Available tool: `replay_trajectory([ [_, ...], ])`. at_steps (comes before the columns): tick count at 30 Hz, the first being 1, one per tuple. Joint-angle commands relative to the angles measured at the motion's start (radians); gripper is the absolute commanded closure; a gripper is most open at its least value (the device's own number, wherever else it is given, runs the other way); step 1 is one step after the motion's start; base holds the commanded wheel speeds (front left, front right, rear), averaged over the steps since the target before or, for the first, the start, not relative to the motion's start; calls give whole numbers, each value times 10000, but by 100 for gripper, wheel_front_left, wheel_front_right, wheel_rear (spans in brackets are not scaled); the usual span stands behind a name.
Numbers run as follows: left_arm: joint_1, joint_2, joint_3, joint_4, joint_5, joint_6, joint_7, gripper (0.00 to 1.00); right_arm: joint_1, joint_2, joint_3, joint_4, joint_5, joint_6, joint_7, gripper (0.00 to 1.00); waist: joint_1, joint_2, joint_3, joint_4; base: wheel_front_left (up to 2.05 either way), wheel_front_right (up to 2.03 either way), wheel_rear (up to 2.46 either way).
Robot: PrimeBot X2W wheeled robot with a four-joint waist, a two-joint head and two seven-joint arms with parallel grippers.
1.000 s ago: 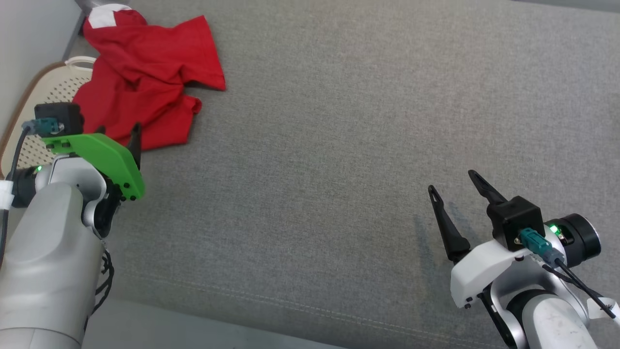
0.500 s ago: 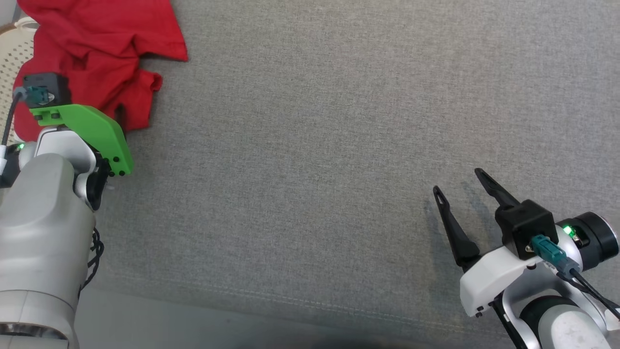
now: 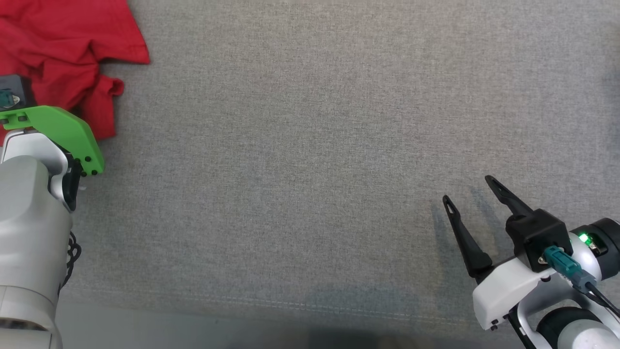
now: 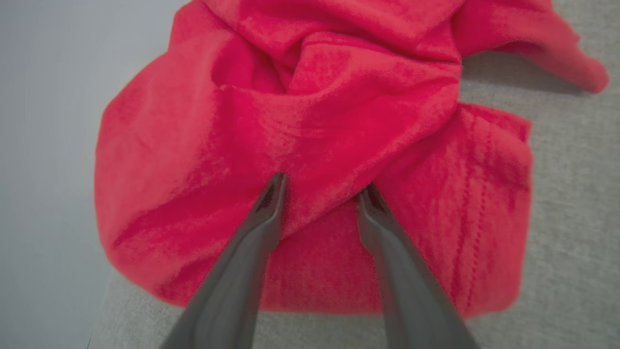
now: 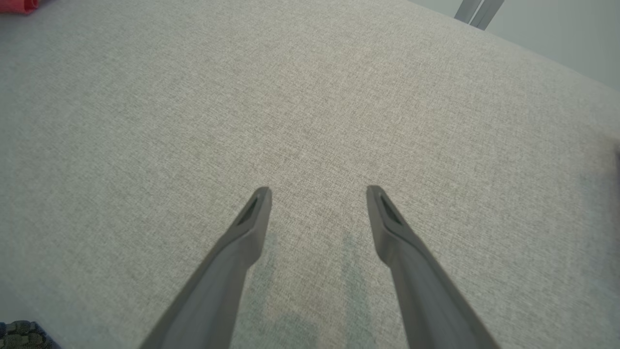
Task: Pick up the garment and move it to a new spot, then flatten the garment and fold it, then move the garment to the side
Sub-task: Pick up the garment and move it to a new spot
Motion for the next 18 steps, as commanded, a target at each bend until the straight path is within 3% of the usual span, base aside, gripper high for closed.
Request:
replay_trajectory([
  [1,-187,-55,16,30,-38,131,-243,100,100,-3,-47,-133,14,-4,51,0,-1,0,111,30,0,0,0],
  [8,-387,-392,146,138,-246,115,-981,100,-106,178,-113,18,43,-4,-60,0,-1,0,107,231,0,0,0],
  [18,-795,-762,150,6,-575,-625,-1414,100,-398,693,-100,1158,334,-4,-794,0,-1,0,-1357,327,0,0,0],
])
